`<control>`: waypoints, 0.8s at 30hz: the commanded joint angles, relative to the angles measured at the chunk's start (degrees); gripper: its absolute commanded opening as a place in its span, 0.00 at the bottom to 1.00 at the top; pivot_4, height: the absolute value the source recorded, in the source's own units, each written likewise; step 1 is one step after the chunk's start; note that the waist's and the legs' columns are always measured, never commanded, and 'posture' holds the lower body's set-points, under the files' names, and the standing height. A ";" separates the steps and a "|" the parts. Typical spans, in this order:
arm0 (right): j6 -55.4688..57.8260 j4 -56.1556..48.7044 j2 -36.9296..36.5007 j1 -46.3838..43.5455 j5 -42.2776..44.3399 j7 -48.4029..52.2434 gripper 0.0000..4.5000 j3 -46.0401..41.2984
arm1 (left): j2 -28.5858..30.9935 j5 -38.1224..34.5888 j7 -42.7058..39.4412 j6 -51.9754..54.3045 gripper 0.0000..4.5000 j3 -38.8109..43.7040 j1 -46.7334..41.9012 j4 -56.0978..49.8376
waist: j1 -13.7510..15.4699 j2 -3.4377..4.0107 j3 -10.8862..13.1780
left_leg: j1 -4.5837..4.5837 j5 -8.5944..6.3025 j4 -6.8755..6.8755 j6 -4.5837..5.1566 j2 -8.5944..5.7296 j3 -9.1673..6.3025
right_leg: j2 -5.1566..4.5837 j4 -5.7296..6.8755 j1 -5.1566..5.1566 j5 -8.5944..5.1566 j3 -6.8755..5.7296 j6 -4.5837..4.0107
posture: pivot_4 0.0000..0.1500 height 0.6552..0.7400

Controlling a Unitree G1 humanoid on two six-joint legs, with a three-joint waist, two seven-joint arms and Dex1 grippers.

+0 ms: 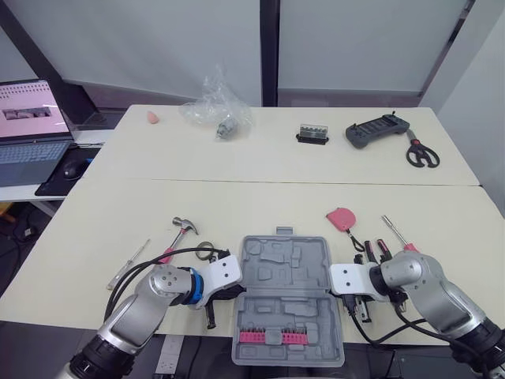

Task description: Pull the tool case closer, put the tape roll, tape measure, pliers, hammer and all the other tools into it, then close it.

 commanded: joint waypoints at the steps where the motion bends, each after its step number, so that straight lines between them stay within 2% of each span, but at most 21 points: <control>1: -1.24 -2.99 1.16 0.22 2.70 0.32 0.00 1.51 | -1.41 0.14 -1.53 -2.09 0.00 -4.96 0.46 0.51 | 0.00 0.00 0.00 | 0.00 0.00 0.00 0.00 0.00 0.00 | 0.00 0.00 0.00 0.00 0.00 0.00 | 1.00 1.00; 12: -4.53 2.19 -0.69 -1.23 2.53 -1.89 0.00 -0.85 | 0.01 1.69 -1.16 -6.48 0.00 -2.76 0.85 4.49 | 0.13 0.00 -0.02 | 0.09 -0.07 0.01 0.14 0.00 -0.01 | 0.00 0.00 0.11 0.00 -0.02 0.01 | 1.00 1.00; 19: -7.86 6.32 -4.97 -0.94 4.34 -2.64 0.00 -4.74 | 2.61 -1.02 -0.40 -10.21 0.00 4.32 3.58 5.93 | -0.05 -0.05 0.00 | 0.08 -0.07 0.00 0.12 0.00 0.00 | 0.00 -0.01 0.08 0.01 0.01 0.01 | 1.00 1.00; 24: -8.81 7.74 -5.87 -0.64 8.65 -3.04 0.00 -8.65 | 2.68 -3.68 1.48 -17.08 0.00 9.23 4.61 7.12 | -0.13 -0.07 0.03 | 0.05 -0.07 -0.02 0.12 0.03 -0.01 | 0.02 -0.01 0.00 0.01 0.00 0.00 | 1.00 1.00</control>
